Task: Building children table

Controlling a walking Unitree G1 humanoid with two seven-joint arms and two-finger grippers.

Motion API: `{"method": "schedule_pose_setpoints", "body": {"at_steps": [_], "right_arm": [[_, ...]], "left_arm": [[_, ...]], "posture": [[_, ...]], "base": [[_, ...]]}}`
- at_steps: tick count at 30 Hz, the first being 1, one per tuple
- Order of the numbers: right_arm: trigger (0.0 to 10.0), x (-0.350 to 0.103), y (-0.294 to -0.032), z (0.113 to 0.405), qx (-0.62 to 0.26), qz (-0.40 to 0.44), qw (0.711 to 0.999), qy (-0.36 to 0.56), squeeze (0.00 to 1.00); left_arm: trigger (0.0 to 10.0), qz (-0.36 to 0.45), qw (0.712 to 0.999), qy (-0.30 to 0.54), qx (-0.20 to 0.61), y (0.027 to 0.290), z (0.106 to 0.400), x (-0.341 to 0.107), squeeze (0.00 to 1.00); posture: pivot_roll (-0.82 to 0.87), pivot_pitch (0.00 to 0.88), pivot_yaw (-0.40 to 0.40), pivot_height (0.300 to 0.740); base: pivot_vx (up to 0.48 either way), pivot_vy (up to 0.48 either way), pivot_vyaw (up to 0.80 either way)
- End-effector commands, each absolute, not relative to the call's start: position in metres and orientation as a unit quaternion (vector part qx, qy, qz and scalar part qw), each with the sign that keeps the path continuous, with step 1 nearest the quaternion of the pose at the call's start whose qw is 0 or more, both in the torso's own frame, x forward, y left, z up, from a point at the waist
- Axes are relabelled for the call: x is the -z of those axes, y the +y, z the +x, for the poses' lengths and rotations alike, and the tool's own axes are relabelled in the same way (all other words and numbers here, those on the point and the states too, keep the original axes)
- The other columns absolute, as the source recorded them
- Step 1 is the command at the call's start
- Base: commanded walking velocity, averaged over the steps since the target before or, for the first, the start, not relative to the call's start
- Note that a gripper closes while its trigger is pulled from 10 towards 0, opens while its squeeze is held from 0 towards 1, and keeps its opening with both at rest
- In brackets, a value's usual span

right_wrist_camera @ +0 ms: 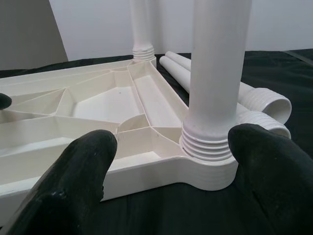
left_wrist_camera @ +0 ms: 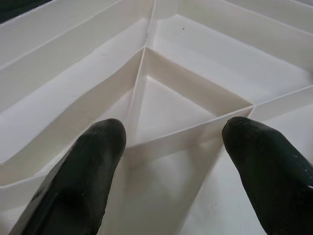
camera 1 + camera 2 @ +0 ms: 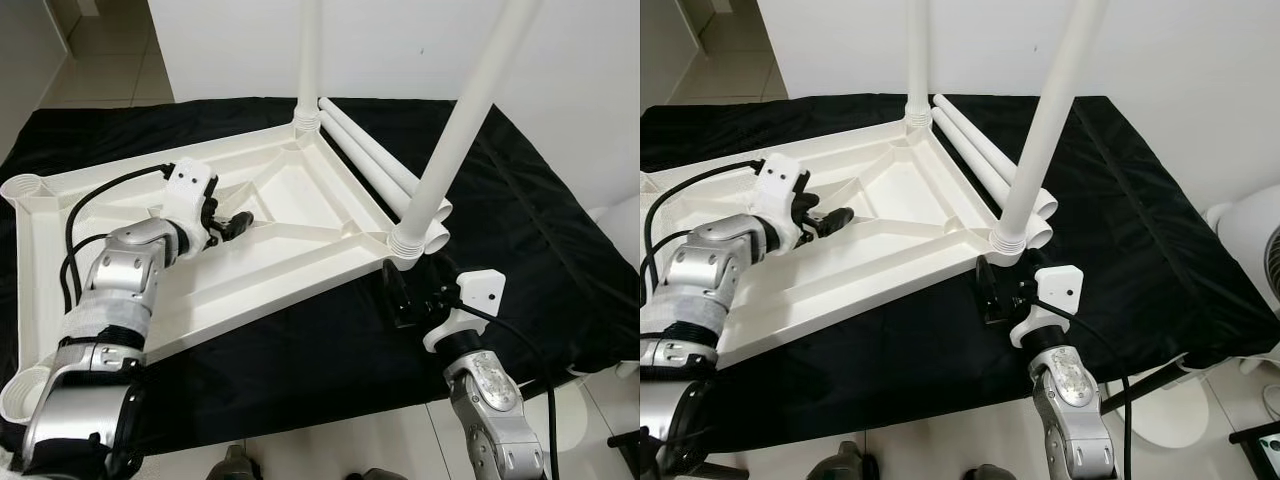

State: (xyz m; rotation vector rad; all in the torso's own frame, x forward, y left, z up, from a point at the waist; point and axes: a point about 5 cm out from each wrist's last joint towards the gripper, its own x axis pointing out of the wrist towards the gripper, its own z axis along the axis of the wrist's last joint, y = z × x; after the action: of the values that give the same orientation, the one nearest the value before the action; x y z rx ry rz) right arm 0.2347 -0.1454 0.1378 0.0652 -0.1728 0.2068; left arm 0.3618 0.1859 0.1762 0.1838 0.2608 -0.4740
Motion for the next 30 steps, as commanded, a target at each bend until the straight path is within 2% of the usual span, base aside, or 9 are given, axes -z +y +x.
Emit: {"method": "schedule_pose_setpoints", "body": {"at_steps": [1,14,30], "right_arm": [[10.0,-0.134,-0.145,0.234,-0.104,0.029,0.991,-0.08,0.0],[10.0,-0.133,-0.144,0.235,-0.111,0.025,0.991,-0.078,0.0],[10.0,-0.134,-0.143,0.235,-0.111,0.023,0.991,-0.078,0.0]], "left_arm": [[10.0,0.086,0.932,0.145,0.32,0.175,0.355,-0.172,0.0],[10.0,0.104,0.91,0.177,0.359,0.166,0.341,-0.162,0.0],[10.0,0.137,0.92,0.239,0.279,0.153,0.356,-0.139,0.0]], "posture": [[0.02,0.023,-0.031,0.74],[0.02,0.008,-0.035,0.74],[0.0,0.013,-0.02,0.74]], "base": [[0.0,0.0,0.0],[0.0,0.0,0.0],[0.0,0.0,0.0]]}}
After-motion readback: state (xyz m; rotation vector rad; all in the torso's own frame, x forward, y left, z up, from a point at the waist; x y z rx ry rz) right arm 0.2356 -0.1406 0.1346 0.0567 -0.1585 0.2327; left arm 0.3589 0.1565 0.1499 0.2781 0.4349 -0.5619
